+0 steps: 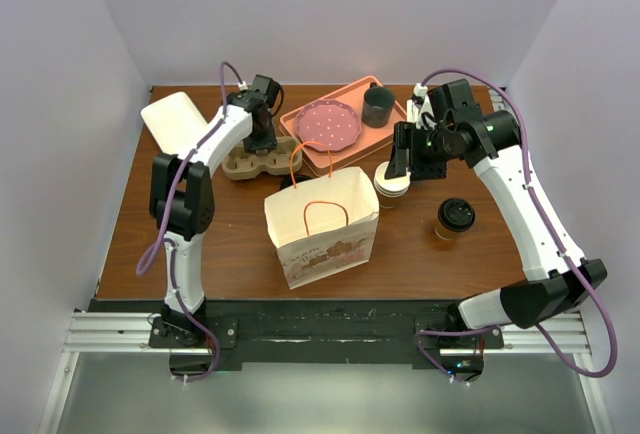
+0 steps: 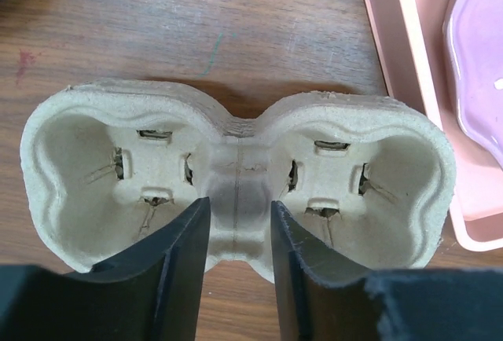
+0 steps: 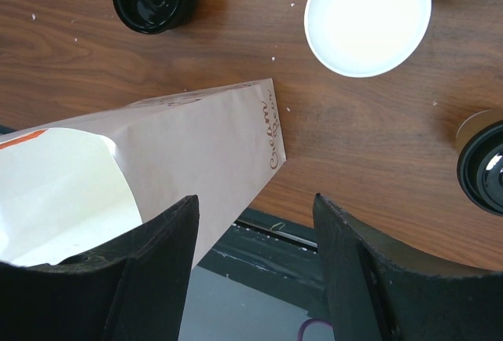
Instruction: Pack the takeout coffee
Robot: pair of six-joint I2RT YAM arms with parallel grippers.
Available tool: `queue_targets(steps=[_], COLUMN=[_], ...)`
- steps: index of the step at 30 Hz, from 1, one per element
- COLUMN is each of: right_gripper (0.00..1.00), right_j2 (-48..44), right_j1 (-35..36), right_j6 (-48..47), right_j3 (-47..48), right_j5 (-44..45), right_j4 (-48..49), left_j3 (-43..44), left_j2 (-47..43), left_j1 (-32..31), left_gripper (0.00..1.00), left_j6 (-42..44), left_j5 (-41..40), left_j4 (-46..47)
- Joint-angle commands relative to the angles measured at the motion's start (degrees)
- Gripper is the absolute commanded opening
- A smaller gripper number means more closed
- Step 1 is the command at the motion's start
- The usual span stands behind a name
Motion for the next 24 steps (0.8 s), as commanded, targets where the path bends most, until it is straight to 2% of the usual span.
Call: queue_targets(steps=[1,3,5,6,9,14,24], right_gripper=[0.63,0.63,0.63,0.63,0.63,0.63,0.63], right_j2=[-1.6,-1.8,-2.1,-2.1,-2.5,-2.6,-2.4], right_j1=[0.2,0.2,0.2,0.2,0.2,0.2,0.1], right_j6=[-0.1,-0.2,-0.1,-0.2,0.1,0.1,0.4], right_j3=[0.5,0.4,0.1,-0.2,-0.5,-0.2,-0.2], right_j5=[-1.8,-1.8,-1.8,-1.8,-2.1,-1.9,-1.9], right_j4=[0.7,0.7,0.6,0.6,0.8,0.6,0.6], left_j3=[-0.2,-0.4,-0.2,-0.1,-0.3,-1.5,-2.0], left_j2=[-1.6,-2.1,-2.3,-2.2,-1.8,-1.4,-1.0], left_j1=[0.2,0.2,0.2,0.2,0.2,0.2,0.2], left_gripper=[0.38,0.37,0.44,0.52,0.55,0.55,0.46], left_j6=[0.7,0.7,1.1,1.1,1.2,1.4,1.6], left_j5=[-0.1,-0.2,-0.4,-0.6,-0.7,-0.3,-0.4], left_j4=[1.5,1.6,1.6,1.6,1.5,2.0,2.4])
